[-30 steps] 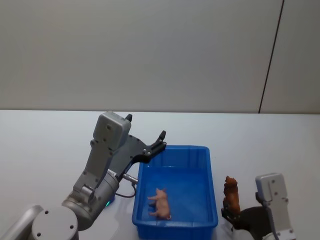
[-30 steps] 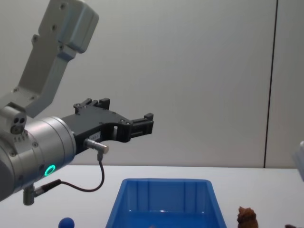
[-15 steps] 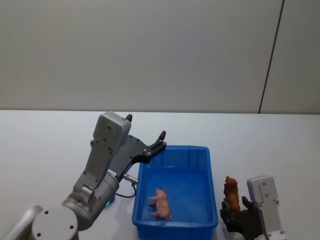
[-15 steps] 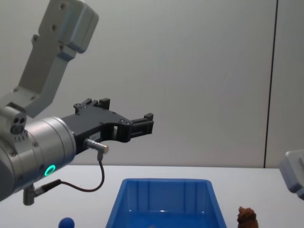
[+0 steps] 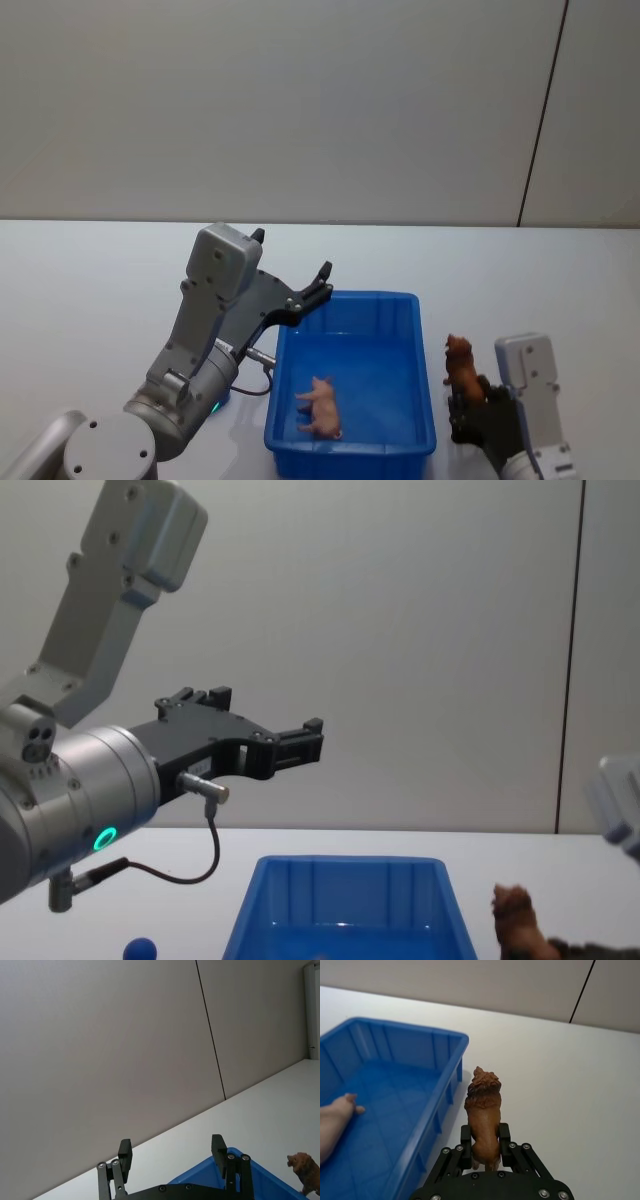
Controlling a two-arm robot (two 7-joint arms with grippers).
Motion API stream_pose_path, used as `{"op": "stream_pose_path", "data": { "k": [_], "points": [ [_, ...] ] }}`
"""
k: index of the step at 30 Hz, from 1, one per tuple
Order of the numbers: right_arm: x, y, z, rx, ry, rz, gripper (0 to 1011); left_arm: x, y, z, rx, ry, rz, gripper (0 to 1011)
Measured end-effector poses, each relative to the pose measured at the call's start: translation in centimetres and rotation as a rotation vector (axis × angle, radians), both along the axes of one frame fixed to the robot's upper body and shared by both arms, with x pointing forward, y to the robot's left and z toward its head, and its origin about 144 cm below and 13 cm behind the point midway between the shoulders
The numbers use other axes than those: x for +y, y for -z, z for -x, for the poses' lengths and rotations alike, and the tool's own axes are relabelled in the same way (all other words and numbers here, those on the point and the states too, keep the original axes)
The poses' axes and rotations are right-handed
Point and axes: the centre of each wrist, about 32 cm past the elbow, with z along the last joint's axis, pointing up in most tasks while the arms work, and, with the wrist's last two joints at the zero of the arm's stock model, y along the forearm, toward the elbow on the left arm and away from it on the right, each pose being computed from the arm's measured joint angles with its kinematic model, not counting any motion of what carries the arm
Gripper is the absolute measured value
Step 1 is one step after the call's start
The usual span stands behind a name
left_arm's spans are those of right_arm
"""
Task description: Pick up the two dolls from the table and place them into the box.
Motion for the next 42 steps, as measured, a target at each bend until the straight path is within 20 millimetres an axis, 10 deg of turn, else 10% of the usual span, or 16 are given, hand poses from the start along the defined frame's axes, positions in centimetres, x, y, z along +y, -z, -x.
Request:
{"op": "stream_pose_path", "data": {
  "k": [28, 42],
  "points": [
    [2.4, -5.1, -1.6, -0.086, -0.165, -0.103, 309, 0.0, 0.0, 0.0, 0.0, 0.0, 0.0, 1001],
    [3.7, -4.8, -2.5, -0.037, -0.182, -0.083, 717, 0.0, 0.0, 0.0, 0.0, 0.0, 0.0, 1001]
  ]
}}
